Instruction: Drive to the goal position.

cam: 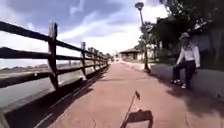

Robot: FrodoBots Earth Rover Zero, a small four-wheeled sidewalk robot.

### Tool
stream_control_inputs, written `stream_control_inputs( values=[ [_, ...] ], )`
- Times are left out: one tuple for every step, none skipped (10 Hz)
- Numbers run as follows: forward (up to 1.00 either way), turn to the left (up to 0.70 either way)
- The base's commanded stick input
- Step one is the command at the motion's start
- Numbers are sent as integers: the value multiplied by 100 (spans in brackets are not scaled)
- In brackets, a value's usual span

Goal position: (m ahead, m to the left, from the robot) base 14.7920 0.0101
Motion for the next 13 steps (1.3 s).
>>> stream_control_inputs(
  values=[
    [70, 29],
    [70, 29],
    [70, 29],
    [70, 29],
    [70, 14],
    [70, -6],
    [70, -6],
    [70, -6],
    [70, -6],
    [70, -6],
    [70, -6],
    [70, -6],
    [70, -6]
  ],
)
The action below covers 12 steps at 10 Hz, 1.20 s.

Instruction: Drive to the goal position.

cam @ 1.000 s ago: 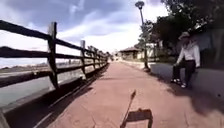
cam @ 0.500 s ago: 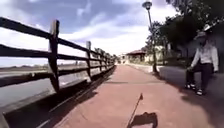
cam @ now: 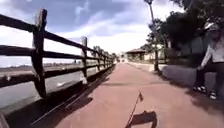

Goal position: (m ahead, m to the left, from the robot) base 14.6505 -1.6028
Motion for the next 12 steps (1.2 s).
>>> stream_control_inputs(
  values=[
    [70, -6],
    [70, -6],
    [70, -6],
    [70, -6],
    [70, -6],
    [70, -6],
    [70, -6],
    [70, -6],
    [70, -6],
    [70, -6],
    [70, -6],
    [70, -6]
  ],
)
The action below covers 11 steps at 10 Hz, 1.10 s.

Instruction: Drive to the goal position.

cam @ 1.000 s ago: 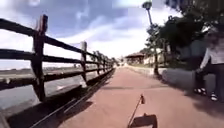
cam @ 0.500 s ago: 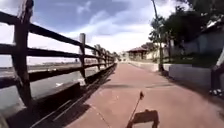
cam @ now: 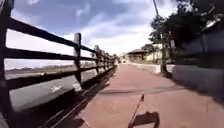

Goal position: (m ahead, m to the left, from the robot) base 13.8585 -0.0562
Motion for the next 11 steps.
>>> stream_control_inputs(
  values=[
    [70, -6],
    [70, -6],
    [70, -6],
    [70, -6],
    [70, -6],
    [70, -6],
    [70, -6],
    [70, -6],
    [70, -6],
    [70, -6],
    [70, -6]
  ],
)
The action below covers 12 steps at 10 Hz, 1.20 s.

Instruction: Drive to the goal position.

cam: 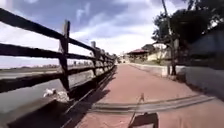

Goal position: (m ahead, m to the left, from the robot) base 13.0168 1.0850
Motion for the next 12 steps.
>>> stream_control_inputs(
  values=[
    [70, -6],
    [70, -6],
    [70, -6],
    [70, -6],
    [70, -6],
    [70, -6],
    [70, -6],
    [70, -6],
    [70, -6],
    [70, -6],
    [70, -6],
    [70, -6]
  ],
)
